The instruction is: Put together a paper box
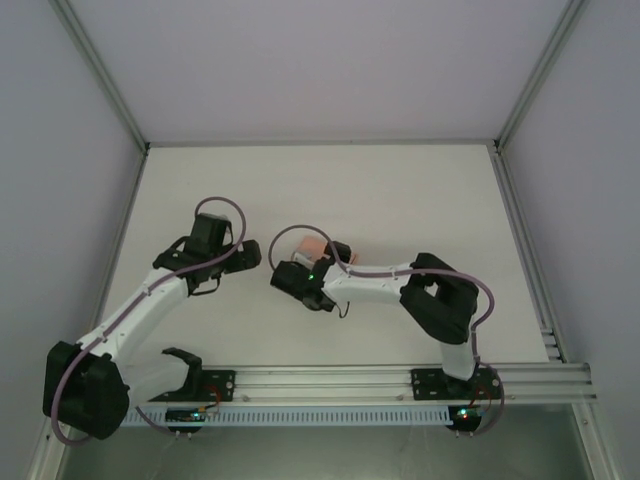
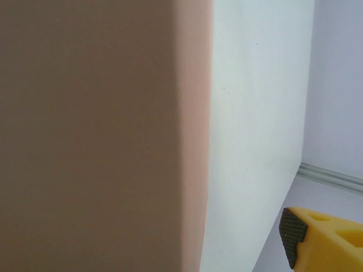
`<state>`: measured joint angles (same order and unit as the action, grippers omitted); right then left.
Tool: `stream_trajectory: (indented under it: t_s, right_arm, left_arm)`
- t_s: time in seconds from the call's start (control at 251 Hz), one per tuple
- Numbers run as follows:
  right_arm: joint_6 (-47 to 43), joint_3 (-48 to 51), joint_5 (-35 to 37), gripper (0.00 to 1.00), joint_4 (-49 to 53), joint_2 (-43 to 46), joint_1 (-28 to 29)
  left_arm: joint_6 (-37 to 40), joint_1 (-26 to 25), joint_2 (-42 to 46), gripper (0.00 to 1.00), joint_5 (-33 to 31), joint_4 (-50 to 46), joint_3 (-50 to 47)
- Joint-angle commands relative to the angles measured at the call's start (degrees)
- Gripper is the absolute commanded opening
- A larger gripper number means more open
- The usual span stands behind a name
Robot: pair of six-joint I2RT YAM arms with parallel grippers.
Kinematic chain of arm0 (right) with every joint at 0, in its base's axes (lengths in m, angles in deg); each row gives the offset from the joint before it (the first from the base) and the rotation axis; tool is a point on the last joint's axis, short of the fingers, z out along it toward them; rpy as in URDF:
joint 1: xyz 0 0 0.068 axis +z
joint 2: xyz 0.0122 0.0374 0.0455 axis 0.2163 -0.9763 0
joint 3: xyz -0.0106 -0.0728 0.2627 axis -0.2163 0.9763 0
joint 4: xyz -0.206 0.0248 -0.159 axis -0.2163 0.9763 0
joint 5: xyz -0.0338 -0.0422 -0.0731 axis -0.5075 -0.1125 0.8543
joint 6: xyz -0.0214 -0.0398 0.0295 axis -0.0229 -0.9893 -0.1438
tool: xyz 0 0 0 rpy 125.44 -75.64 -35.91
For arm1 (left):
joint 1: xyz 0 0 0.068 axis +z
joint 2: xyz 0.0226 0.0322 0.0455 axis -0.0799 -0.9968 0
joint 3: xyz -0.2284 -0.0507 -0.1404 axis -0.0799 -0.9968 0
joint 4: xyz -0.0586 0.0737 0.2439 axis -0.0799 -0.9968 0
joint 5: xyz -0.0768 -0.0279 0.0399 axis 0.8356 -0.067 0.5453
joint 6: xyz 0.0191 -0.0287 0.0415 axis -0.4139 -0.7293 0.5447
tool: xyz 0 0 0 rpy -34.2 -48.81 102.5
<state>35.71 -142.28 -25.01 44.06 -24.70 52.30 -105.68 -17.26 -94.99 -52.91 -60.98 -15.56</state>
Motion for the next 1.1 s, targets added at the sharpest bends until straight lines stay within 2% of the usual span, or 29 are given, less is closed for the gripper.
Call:
stream_trajectory:
  t_s: [0.0,0.152,0.287,0.411,0.507,0.627,0.766,0.898,0.982,1.094]
  right_arm:
    - [2.56,-0.38,-7.22,0.97,2.63,0.12,2.03]
    - [1.39,2.29,-17.66,0.99,2.0,1.98,3.32]
    - [0.04,5.73,-23.33,0.99,-0.79,5.53,3.04]
    - [-1.3,8.24,-27.01,0.99,-3.25,10.73,1.55]
    - [-0.13,9.89,-29.67,0.99,-6.24,16.75,-1.85]
    - [5.36,12.76,-30.19,0.99,-9.55,25.19,-12.06]
    - [11.72,18.91,-28.32,0.99,-16.51,32.92,-30.15]
    - [11.51,28.55,-32.91,0.99,-29.98,36.42,-46.68]
    - [11.56,33.23,-34.64,0.99,-38.84,35.56,-53.95]
    - [12.47,37.39,-39.92,0.99,-47.63,33.27,-60.19]
  left_arm:
    - [-0.74,0.31,1.43,1.0,1.07,-1.04,-0.43]
    - [-0.89,0.32,2.38,1.0,1.23,-1.29,-0.69]
    - [-0.88,0.43,2.76,1.0,1.37,-1.27,-0.79]
    - [-0.76,0.4,2.46,1.0,1.64,-0.9,-0.4]
    - [-0.34,0.57,2.37,1.0,0.28,0.94,0.08]
    - [1.13,3.06,2.16,1.0,-4.89,6.36,-0.29]
    - [4.16,8.4,0.32,1.0,-17.03,16.34,-4.41]
    - [13.1,14.91,-2.47,1.0,-21.63,29.58,-9.74]
    - [18.73,17.06,-4.49,1.0,-22.49,37.74,-12.59]
    - [21.77,19.29,-8.1,1.0,-17.97,52.29,-17.55]
